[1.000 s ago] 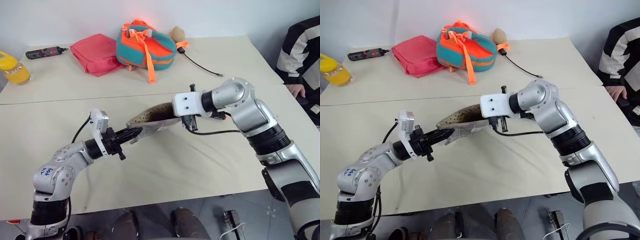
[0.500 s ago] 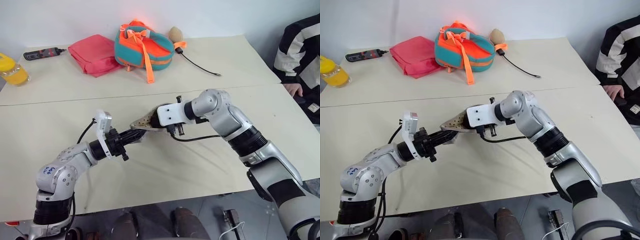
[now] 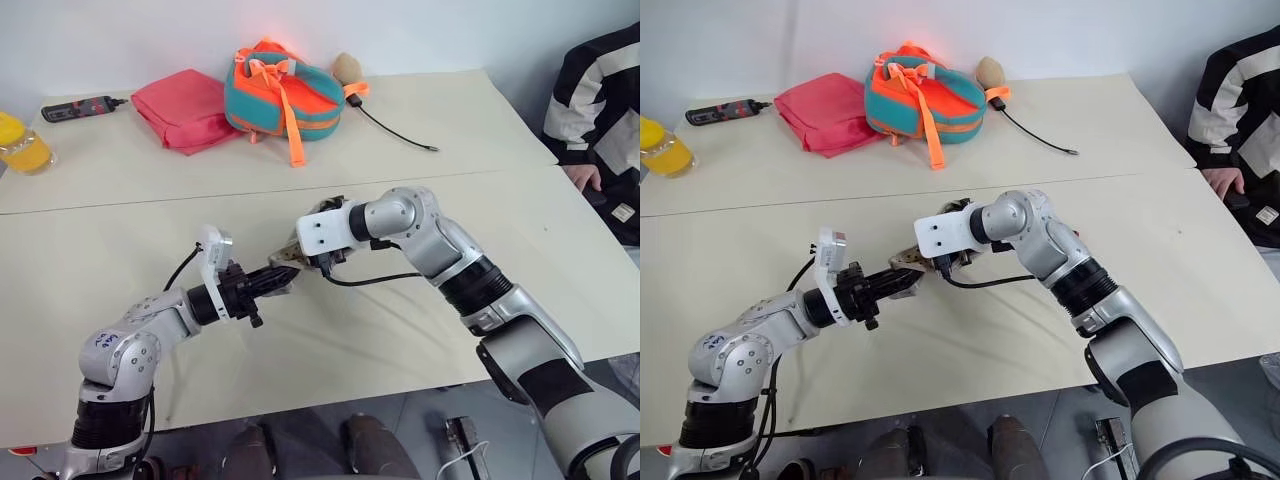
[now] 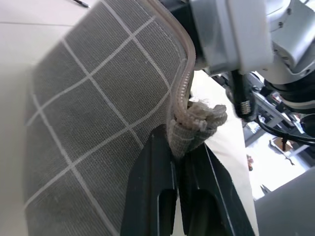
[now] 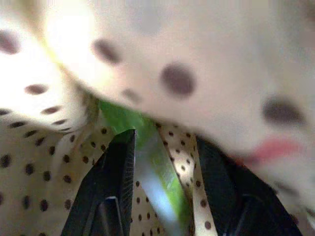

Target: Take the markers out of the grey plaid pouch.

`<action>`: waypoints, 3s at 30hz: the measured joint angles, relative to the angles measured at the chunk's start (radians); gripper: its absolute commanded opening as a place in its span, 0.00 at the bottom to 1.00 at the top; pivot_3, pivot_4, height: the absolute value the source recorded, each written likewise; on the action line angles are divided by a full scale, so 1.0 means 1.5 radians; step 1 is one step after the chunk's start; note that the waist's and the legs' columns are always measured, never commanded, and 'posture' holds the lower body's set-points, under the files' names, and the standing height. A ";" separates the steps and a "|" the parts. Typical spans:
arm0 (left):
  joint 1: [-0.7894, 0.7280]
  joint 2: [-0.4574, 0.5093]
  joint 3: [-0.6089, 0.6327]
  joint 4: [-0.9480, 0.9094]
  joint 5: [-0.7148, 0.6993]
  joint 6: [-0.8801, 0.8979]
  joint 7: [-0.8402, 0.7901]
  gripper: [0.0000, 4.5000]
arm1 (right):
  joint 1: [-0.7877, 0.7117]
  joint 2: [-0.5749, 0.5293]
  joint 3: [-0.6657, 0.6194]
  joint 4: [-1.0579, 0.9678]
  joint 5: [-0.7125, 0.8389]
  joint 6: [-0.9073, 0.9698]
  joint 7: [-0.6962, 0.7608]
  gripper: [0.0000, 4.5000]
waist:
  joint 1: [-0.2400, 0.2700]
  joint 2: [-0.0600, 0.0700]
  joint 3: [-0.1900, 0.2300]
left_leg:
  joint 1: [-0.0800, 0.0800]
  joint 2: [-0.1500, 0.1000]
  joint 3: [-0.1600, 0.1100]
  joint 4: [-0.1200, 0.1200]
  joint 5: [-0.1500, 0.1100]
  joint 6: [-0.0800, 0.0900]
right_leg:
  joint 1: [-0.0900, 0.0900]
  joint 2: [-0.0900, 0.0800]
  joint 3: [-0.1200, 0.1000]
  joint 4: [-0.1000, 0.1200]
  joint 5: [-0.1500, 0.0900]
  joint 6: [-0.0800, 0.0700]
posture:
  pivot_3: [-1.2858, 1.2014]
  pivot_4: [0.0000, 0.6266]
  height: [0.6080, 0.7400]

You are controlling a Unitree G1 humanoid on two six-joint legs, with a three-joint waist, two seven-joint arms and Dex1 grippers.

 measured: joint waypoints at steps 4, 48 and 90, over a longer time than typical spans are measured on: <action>0.000 0.000 -0.003 0.000 0.000 0.003 0.001 0.00 | 0.008 0.008 0.001 0.010 -0.012 -0.012 -0.008 0.44 | -0.001 0.000 0.000 | 0.000 0.000 0.000 0.000 0.000 0.000 | 0.000 0.000 0.000 0.000 0.000 0.000 | 0.52 0.24 1.00; 0.027 0.001 0.059 0.039 -0.276 0.132 -0.001 0.00 | 0.056 -0.172 -0.030 -0.307 0.162 0.302 0.276 0.00 | 0.002 0.000 0.000 | 0.000 0.000 -0.001 0.000 0.000 0.000 | 0.002 0.000 0.000 -0.002 0.000 0.000 | 0.52 0.24 1.00; 0.096 0.000 -0.003 0.059 -0.081 -0.030 -0.053 0.00 | 0.088 -0.069 0.048 -0.145 0.025 0.136 0.147 0.24 | -0.001 -0.002 -0.001 | 0.014 0.000 0.000 -0.003 -0.001 0.000 | 0.019 0.000 0.000 -0.010 0.000 -0.002 | 0.52 0.24 1.00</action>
